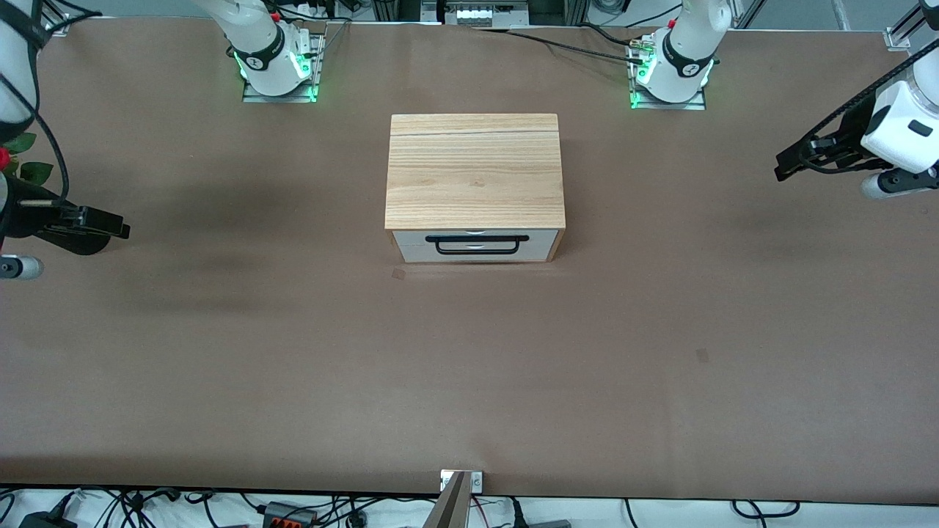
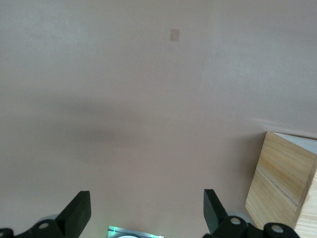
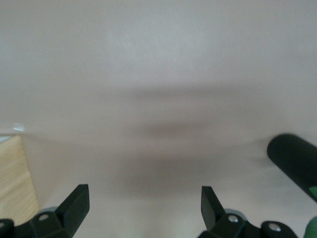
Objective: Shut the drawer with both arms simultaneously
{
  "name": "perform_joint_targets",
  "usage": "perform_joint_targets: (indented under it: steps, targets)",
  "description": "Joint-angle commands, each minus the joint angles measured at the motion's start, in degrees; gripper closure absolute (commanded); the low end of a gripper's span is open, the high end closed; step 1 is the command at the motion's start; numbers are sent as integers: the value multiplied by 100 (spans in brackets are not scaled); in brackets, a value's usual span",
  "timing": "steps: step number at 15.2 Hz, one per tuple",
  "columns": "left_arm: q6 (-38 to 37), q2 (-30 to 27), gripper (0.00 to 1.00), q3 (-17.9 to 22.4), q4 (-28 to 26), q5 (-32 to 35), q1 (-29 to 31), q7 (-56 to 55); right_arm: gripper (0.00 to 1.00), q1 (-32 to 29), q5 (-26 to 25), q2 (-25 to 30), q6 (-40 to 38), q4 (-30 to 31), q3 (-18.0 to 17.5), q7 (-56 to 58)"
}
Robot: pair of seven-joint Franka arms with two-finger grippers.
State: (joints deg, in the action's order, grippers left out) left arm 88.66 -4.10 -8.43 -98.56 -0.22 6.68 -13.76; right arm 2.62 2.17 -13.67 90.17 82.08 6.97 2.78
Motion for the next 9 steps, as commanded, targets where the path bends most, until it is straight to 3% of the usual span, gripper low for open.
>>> perform_joint_targets:
  steps: [1,4,9]
  targets:
    - [203,-179,0,-62,-164,30,35,-48,0,-412,-208,1179,517,1271,-538,-102]
    - [310,-47,0,-89,-94,74,0,-83,0,-412,-156,2130,1037,2354,-487,-513]
    - [230,32,0,-98,-41,39,-9,-75,0,-376,-191,1859,976,2172,-513,-612]
